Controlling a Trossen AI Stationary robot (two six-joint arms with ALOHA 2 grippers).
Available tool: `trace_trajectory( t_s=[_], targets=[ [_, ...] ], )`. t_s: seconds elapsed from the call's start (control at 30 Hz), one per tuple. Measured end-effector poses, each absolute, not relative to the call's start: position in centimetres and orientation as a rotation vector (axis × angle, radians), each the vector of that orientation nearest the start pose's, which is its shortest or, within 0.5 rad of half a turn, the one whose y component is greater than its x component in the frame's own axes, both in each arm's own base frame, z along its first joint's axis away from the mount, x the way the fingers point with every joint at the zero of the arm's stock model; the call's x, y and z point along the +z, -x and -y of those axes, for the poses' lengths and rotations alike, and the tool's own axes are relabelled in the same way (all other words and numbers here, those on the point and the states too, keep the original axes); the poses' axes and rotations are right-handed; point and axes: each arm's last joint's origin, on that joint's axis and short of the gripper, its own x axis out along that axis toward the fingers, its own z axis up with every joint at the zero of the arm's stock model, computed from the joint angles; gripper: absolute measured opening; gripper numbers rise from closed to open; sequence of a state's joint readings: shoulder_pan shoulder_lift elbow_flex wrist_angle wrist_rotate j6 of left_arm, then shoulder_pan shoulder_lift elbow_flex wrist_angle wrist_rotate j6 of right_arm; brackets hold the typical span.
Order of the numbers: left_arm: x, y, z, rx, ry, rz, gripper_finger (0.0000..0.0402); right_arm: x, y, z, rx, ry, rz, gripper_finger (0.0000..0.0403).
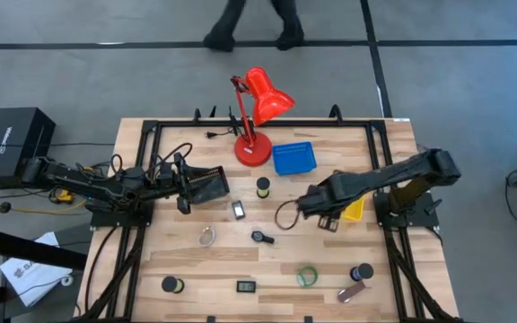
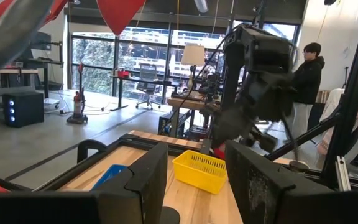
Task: Pick & Place Office items
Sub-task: Put the red digital clock into the yellow basket
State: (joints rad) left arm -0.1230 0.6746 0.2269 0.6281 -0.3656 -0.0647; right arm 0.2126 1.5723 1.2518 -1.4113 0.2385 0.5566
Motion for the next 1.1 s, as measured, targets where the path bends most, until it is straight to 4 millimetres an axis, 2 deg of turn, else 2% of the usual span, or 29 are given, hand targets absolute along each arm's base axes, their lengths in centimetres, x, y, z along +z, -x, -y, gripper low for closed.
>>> trace_trajectory(
  t_s=[0.1, 0.2, 0.37, 0.47, 0.7, 1.1],
  targets=[
    [23.4, -15.4, 0.9, 0.236, 0.108, 0.184, 0.0156, 25.1, -22.8, -3.7, -0.522, -0.084, -1.568, 0.0151],
    [23.4, -15.4, 0.9, 0.236, 0.108, 0.183, 0.0156, 23.9, -20.4, -2.5, -0.566, -0.130, -1.524, 0.0157],
    [23.4, -15.4, 0.9, 0.236, 0.108, 0.185, 0.0156, 21.3, -18.2, -1.0, -0.586, -0.224, -1.420, 0.0168],
    [23.4, -15.4, 0.9, 0.236, 0.108, 0.185, 0.0156, 19.8, -17.3, -0.1, -0.591, -0.233, -1.419, 0.0164],
    [23.4, -15.4, 0.9, 0.236, 0.108, 0.185, 0.0156, 17.6, -16.8, 1.3, -0.646, -0.256, -1.431, 0.0160],
    [23.4, -15.4, 0.9, 0.236, 0.108, 0.185, 0.0156, 15.6, -17.3, 3.0, -0.735, -0.345, -1.474, 0.0223]
  ],
)
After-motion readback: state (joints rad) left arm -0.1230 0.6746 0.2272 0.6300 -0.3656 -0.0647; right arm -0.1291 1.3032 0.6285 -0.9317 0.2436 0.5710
